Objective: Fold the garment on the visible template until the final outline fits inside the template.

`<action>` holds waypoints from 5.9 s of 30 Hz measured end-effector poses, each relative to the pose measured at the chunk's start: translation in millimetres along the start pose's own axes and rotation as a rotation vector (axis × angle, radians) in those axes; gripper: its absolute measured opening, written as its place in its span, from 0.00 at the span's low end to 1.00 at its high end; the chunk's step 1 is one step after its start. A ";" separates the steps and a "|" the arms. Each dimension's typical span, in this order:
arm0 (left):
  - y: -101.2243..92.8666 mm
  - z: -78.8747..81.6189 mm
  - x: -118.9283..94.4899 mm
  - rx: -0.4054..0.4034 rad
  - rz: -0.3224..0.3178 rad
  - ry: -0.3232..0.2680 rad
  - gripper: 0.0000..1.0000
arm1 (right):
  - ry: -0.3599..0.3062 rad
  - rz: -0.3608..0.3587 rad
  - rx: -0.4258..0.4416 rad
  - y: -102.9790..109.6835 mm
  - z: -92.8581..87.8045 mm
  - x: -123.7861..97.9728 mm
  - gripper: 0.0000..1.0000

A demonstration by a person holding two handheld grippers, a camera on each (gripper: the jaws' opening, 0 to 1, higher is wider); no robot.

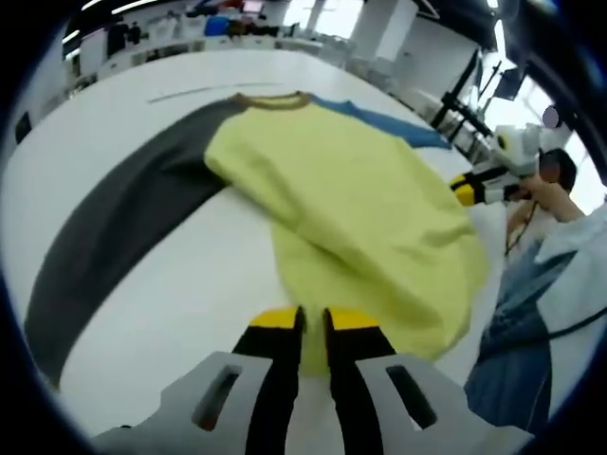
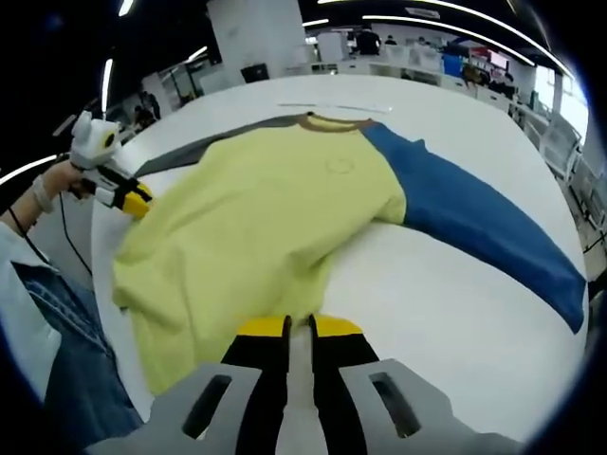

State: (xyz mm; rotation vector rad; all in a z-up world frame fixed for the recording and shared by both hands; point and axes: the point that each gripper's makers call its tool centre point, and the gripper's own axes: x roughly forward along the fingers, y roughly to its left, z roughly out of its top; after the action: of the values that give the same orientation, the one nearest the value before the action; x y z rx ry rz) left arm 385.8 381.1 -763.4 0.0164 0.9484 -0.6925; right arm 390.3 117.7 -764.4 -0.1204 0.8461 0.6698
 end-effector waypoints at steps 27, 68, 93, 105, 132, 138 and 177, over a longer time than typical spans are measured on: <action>6.7 18.5 -47.2 -0.137 0.082 -0.178 0.00 | -0.088 -0.007 0.074 -8.1 8.4 -43.1 0.02; 34.5 43.7 -63.7 -0.187 0.139 -0.305 0.00 | -0.161 0.025 0.163 -11.3 25.0 -38.7 0.06; 59.9 83.4 -53.8 -0.174 0.186 -0.375 0.00 | -0.242 -0.096 0.051 -57.6 76.5 -28.8 0.02; 79.8 88.3 -28.3 -0.195 0.209 -0.362 0.00 | -0.206 -0.152 0.021 -80.8 81.7 0.6 0.02; 101.4 72.8 9.2 -0.184 0.265 -0.303 0.00 | -0.156 -0.180 0.044 -97.0 62.0 29.5 0.02; 102.0 73.0 10.7 -0.187 0.259 -0.305 0.00 | -0.160 -0.180 0.048 -96.6 61.9 30.0 0.02; 73.4 76.9 -43.5 -0.104 0.202 -0.341 0.39 | -0.221 -0.141 0.091 -73.8 59.5 -2.6 0.36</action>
State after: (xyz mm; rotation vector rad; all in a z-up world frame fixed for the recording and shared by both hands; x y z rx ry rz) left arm 466.4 438.7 -705.2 -0.0942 0.6426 -0.4404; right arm 471.6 79.1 -734.4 -0.0232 0.6479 0.5015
